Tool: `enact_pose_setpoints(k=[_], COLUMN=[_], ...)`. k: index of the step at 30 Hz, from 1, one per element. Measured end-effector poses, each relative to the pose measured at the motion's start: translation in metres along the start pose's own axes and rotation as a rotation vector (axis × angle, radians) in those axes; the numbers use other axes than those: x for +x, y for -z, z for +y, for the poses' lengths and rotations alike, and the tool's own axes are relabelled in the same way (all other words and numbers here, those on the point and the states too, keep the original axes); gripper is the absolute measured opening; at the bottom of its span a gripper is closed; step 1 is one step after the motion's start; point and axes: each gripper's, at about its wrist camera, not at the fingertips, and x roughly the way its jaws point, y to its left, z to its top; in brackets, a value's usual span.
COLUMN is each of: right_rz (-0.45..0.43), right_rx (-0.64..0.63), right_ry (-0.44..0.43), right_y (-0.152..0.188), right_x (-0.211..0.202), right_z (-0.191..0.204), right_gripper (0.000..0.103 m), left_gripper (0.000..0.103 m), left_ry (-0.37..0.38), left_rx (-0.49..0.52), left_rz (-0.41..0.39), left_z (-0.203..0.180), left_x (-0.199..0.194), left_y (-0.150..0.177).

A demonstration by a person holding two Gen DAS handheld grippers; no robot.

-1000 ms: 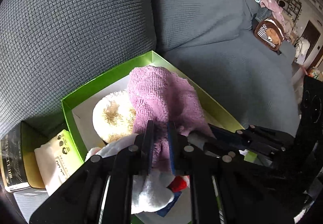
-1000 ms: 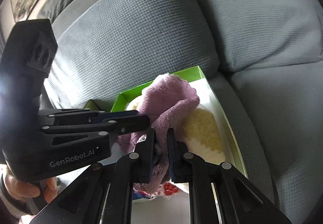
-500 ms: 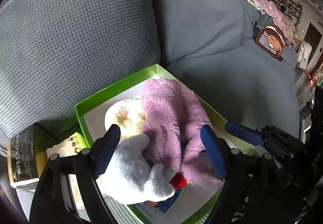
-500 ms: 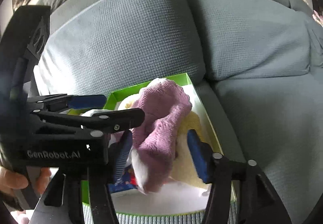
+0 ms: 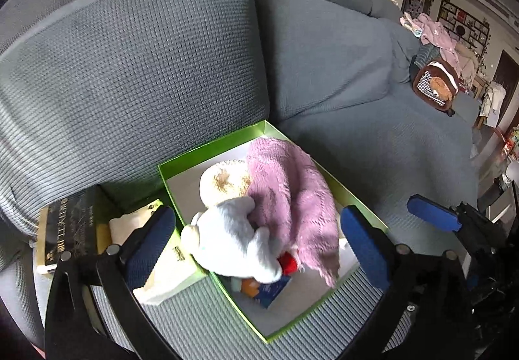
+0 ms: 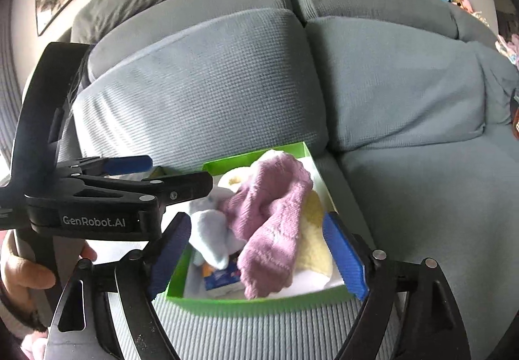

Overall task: Organize soft objects
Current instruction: 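Move both tools back to the green knit cloth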

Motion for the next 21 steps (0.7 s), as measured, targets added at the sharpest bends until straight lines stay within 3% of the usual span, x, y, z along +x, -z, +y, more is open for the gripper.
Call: enact_pose_setpoints(k=[7,21], right_rz=[-0.008,-0.023], right_rx=[-0.013,-0.051], right_ry=[0.006,-0.024], right_y=[0.012,0.038], right_x=[-0.024,-0.067], right_z=[0.016,0.064], right_gripper=[0.094,0.095], left_gripper=[0.102,0.102], left_ry=[-0.040,-0.055], left_rx=[-0.004,-0.024], left_rz=[-0.070,-0.138], left_z=[-0.002,-0.004], left_x=[-0.039,-0.108], left_y=[0.021,0.068])
